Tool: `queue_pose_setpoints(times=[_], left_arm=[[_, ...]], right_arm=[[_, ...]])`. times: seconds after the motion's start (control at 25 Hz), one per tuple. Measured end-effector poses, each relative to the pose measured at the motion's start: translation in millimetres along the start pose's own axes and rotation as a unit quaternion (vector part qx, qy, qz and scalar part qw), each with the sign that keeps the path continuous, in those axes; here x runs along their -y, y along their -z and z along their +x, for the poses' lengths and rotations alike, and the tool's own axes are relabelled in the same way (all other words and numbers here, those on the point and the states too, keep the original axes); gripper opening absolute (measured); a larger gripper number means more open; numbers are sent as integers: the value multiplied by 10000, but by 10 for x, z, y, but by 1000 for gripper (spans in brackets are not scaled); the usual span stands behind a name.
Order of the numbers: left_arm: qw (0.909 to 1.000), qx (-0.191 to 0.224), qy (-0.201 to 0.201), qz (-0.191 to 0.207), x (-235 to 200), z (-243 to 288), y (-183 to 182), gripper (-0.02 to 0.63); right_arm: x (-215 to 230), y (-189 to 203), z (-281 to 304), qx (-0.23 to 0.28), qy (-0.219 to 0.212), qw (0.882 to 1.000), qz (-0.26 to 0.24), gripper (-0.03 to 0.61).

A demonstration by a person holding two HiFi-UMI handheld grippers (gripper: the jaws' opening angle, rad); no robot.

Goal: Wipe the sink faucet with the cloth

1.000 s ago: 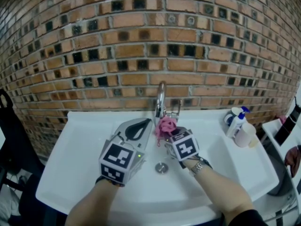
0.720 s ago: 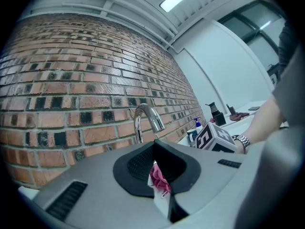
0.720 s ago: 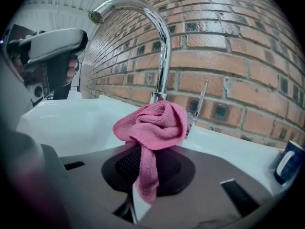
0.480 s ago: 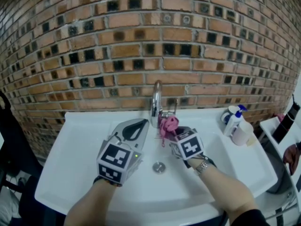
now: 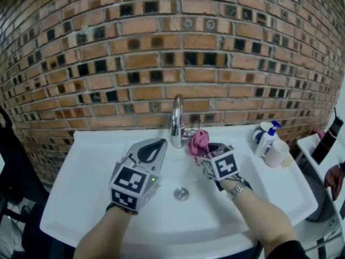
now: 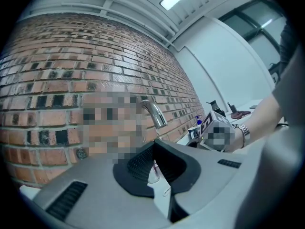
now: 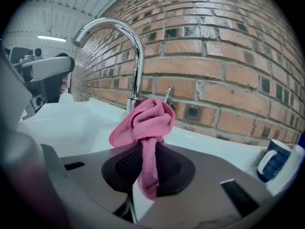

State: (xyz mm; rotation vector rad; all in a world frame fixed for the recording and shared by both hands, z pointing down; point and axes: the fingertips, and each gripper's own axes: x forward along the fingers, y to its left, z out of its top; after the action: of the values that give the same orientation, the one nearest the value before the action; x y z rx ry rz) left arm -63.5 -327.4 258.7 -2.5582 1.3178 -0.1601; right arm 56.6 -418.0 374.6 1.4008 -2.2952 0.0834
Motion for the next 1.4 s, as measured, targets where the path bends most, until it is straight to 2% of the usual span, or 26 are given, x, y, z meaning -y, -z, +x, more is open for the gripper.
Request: queue_pose_setpoints(times=[0.28,0.92,1.28,1.4], left_arm=[[10000,-36,-29,2,-26,10,32,6],[9999,-45,-99,-13,-77,7,53,6],[9998,13,-180,-67,-131,-23,28,6],[9994,120,-240,-235,-187,-70,-14,6]], right_arm=[[285,-50,9,39,216,9994,260,51],[574,-610,-10,523,642,9966,27,51],[593,-918,-301,973,703,9928,-32,52],[505,-999,-481,1132,593,9918,-58,52]])
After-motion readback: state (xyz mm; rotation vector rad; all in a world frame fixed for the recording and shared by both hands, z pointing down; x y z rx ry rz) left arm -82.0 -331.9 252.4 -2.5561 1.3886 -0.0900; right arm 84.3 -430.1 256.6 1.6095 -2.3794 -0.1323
